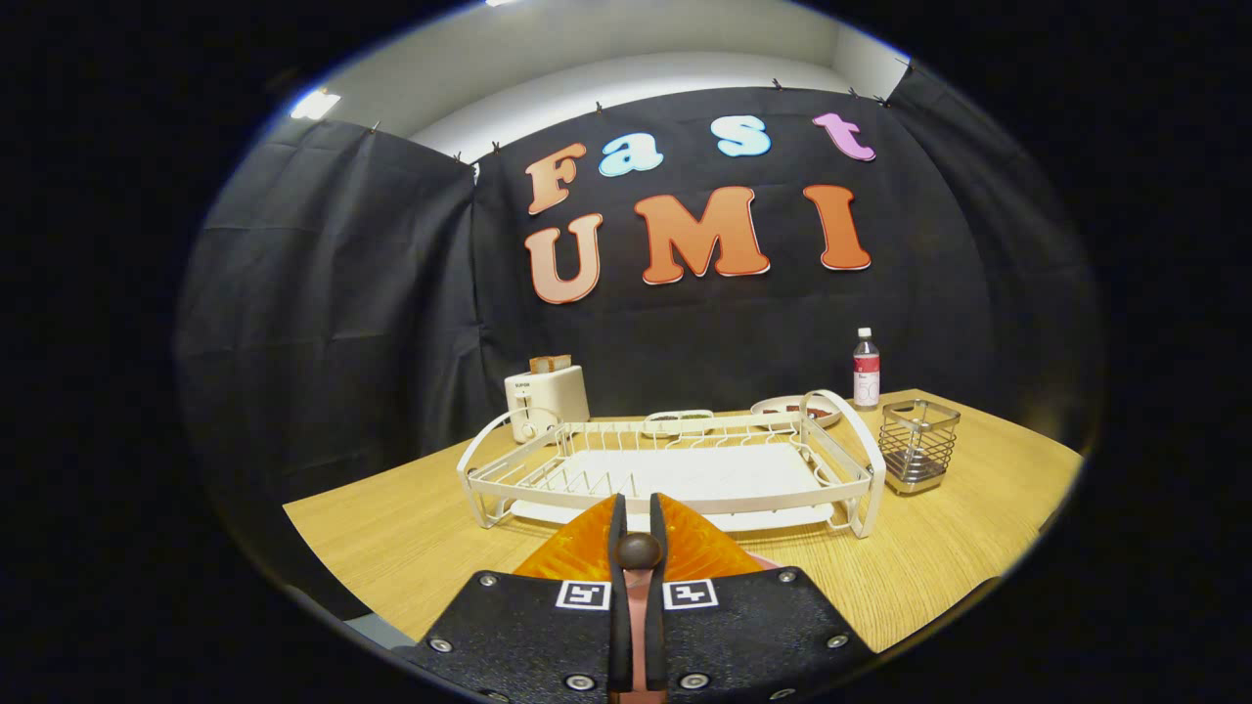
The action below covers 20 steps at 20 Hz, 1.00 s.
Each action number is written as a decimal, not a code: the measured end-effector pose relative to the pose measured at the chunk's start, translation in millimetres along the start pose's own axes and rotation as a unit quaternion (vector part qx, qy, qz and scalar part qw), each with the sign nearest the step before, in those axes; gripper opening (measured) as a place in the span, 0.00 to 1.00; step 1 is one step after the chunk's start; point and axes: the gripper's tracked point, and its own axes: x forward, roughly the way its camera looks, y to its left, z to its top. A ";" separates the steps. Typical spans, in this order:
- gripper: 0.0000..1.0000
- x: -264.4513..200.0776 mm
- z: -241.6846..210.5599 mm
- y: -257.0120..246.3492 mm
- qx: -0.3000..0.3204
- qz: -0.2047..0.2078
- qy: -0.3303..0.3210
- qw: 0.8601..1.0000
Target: Take the plate from the dish rack, then take the spoon from the basket and place it into the plate.
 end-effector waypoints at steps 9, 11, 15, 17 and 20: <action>0.42 -5.8 -32.5 -20.0 0.005 -0.026 0.082 0.996; 0.66 -6.2 -33.4 -24.7 0.006 -0.029 0.091 0.995; 0.97 -7.0 -13.2 -41.3 0.001 -0.038 0.085 0.996; 0.97 -7.5 0.7 -50.5 -0.004 -0.041 0.082 0.996; 0.97 -9.1 26.5 -67.0 -0.016 -0.050 0.067 0.996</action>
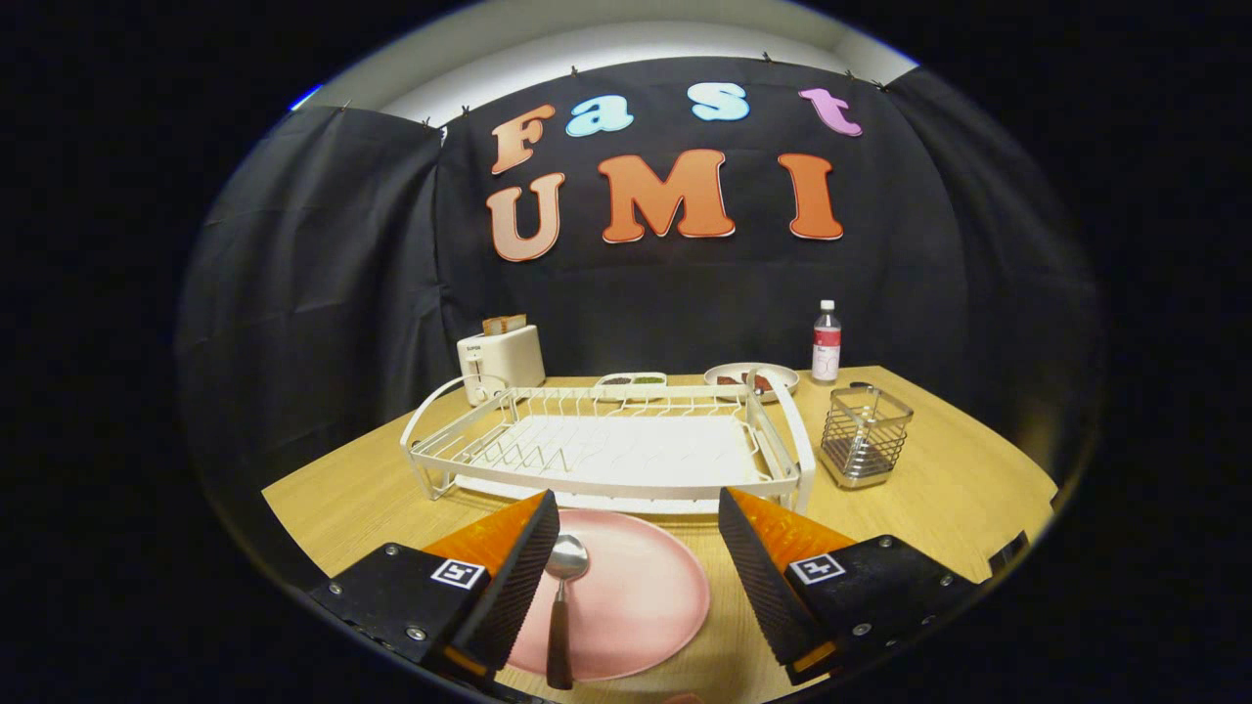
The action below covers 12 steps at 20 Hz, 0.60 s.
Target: Take the plate from the dish rack, then take the spoon from the basket and place it into the plate.
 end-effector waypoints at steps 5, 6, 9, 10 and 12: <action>0.97 -4.7 33.9 -27.0 -0.005 -0.019 -0.021 1.000; 0.97 -6.5 35.6 -31.6 -0.007 -0.023 -0.021 1.000; 0.97 -19.9 38.5 -47.1 0.006 -0.037 -0.025 0.999; 0.97 -23.4 38.6 -52.1 0.009 -0.043 -0.028 0.999; 0.97 -29.2 40.0 -60.8 0.005 -0.052 -0.035 0.998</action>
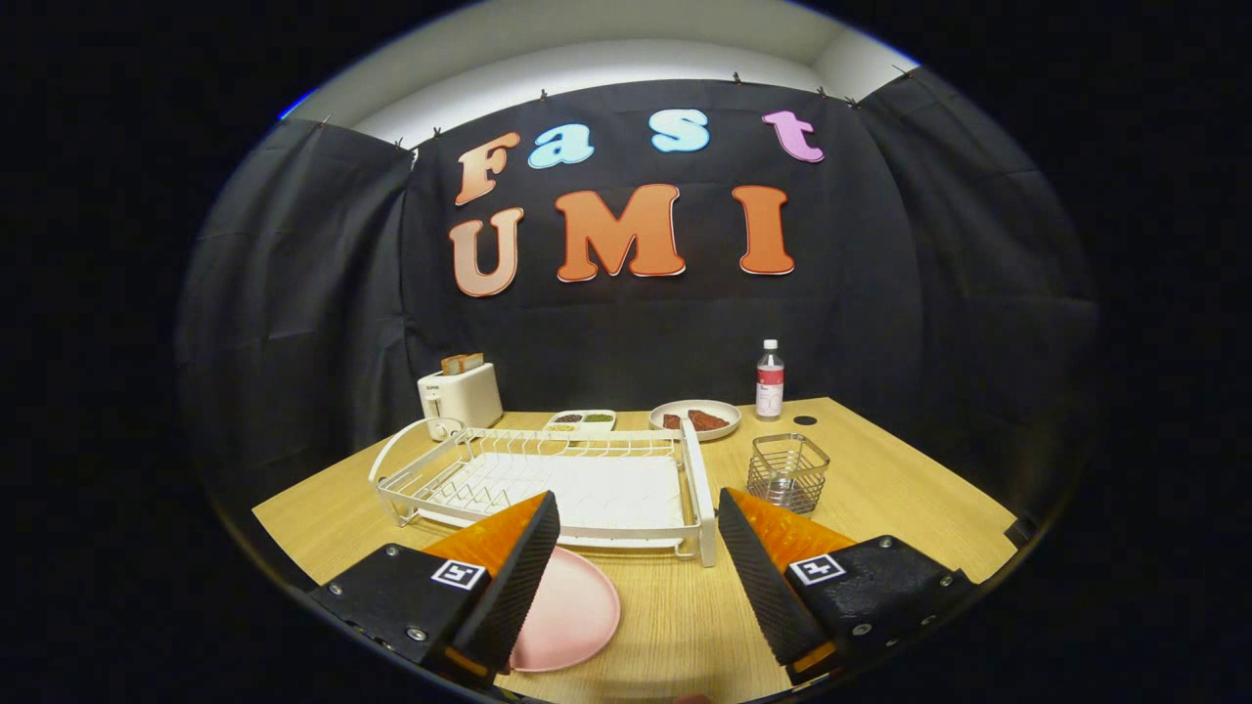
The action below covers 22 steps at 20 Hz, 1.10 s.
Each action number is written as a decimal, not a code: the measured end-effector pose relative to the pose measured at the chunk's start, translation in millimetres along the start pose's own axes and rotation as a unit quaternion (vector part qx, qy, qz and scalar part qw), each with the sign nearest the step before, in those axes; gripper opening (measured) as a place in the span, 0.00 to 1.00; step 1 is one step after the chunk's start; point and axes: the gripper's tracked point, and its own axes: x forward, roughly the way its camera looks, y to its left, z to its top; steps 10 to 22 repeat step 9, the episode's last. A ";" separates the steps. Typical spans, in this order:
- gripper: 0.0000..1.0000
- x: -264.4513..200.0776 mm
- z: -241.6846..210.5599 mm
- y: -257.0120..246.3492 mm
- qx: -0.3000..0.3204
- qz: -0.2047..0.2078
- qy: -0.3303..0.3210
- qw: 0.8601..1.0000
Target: Take the plate from the dish rack, then take the spoon from the basket and place it into the plate.
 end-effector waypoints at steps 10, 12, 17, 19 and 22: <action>0.97 -0.7 18.0 -0.6 -0.016 0.001 -0.034 0.999; 0.97 -0.7 18.0 -0.6 -0.016 0.001 -0.034 0.999; 0.97 -0.7 18.0 -0.6 -0.016 0.001 -0.034 0.999; 0.97 -0.7 18.0 -0.6 -0.016 0.001 -0.034 0.999; 0.97 -0.7 18.0 -0.6 -0.016 0.001 -0.034 0.999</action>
